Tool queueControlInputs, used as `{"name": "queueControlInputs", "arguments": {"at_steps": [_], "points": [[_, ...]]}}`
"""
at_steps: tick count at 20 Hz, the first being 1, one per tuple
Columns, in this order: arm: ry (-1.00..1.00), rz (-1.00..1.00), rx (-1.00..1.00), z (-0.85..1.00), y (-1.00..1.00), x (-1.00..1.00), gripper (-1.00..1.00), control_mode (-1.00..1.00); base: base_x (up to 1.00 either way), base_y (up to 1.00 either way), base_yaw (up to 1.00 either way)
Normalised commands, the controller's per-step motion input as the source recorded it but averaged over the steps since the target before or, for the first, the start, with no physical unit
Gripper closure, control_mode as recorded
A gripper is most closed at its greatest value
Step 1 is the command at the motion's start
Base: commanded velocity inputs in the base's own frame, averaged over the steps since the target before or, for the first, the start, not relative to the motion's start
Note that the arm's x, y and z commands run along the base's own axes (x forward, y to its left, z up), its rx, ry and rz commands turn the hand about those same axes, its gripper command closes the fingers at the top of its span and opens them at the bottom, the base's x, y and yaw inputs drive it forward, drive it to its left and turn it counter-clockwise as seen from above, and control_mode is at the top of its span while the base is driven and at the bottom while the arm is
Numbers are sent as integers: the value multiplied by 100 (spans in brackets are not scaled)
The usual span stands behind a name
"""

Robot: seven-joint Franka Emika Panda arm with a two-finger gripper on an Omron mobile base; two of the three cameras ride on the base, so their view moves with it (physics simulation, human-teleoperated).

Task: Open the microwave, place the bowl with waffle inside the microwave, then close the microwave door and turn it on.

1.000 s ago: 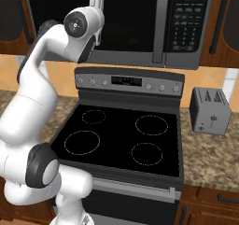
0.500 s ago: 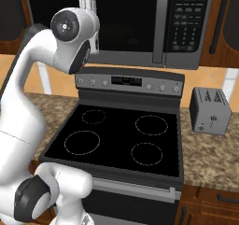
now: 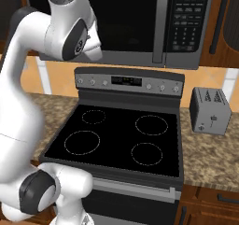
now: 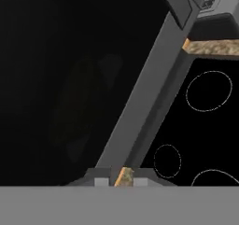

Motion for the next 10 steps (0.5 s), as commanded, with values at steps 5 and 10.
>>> {"name": "queueControlInputs", "arguments": {"at_steps": [5,10], "points": [[6,16,-29,-6,-22,-44,100,-100,0,0,0],[-9,20,-26,-10,-23,-42,100,-100,0,0,0]]}}
